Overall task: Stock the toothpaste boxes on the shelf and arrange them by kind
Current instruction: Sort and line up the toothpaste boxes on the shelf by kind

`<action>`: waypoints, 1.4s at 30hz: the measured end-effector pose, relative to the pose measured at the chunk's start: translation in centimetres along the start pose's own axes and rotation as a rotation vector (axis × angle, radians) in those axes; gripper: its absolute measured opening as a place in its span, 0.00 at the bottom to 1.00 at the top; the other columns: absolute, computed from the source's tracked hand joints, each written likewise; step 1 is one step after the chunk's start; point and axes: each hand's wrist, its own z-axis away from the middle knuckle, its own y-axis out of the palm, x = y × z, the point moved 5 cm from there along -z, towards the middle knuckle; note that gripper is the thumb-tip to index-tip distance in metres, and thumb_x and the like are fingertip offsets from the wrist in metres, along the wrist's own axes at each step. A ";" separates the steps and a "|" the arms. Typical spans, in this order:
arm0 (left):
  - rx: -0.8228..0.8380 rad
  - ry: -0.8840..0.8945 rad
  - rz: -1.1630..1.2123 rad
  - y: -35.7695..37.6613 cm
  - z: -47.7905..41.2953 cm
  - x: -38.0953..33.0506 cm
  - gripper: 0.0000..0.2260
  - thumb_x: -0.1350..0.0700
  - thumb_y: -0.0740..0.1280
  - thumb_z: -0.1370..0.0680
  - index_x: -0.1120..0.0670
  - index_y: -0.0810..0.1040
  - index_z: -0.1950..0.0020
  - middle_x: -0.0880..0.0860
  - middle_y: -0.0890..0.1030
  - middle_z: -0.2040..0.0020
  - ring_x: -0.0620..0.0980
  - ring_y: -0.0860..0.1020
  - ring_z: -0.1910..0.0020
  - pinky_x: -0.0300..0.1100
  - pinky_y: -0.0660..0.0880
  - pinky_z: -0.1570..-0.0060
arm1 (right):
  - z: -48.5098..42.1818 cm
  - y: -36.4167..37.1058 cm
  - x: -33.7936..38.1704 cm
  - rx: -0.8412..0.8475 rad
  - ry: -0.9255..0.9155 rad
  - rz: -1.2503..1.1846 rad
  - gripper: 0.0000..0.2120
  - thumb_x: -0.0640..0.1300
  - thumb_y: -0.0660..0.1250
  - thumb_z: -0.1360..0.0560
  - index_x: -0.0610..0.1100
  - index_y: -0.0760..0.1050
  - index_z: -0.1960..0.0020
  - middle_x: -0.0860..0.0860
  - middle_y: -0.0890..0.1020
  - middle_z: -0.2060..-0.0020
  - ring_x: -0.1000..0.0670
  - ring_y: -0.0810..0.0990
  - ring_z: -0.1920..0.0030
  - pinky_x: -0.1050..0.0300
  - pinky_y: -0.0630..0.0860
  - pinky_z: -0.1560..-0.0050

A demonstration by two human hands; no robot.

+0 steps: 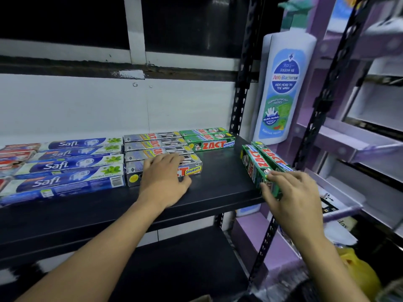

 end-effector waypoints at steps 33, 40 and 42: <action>0.004 -0.004 0.010 0.1 0.0 0.0 0.23 0.41 0.61 0.22 0.44 0.69 0.28 0.44 0.72 0.29 0.48 0.67 0.29 0.49 0.56 0.29 | -0.8 2.1 1.4 0.412 0.075 -0.495 0.17 0.44 0.70 0.24 0.59 0.78 0.37 0.60 0.78 0.42 0.53 0.76 0.42 0.60 0.72 0.42; 0.012 -0.003 0.004 0.1 0.0 0.0 0.24 0.41 0.61 0.22 0.45 0.68 0.27 0.44 0.71 0.28 0.48 0.67 0.29 0.50 0.55 0.28 | -3.3 6.3 0.5 0.880 0.108 -0.735 0.20 0.51 0.66 0.22 0.67 0.72 0.33 0.62 0.55 0.22 0.61 0.53 0.23 0.54 0.59 0.24; 0.011 -0.002 0.004 0.1 0.0 0.1 0.24 0.41 0.61 0.22 0.45 0.68 0.27 0.43 0.71 0.29 0.48 0.67 0.29 0.49 0.55 0.28 | -4.0 7.6 0.4 0.878 0.101 -0.770 0.20 0.49 0.67 0.22 0.66 0.73 0.34 0.62 0.56 0.22 0.61 0.53 0.23 0.53 0.60 0.24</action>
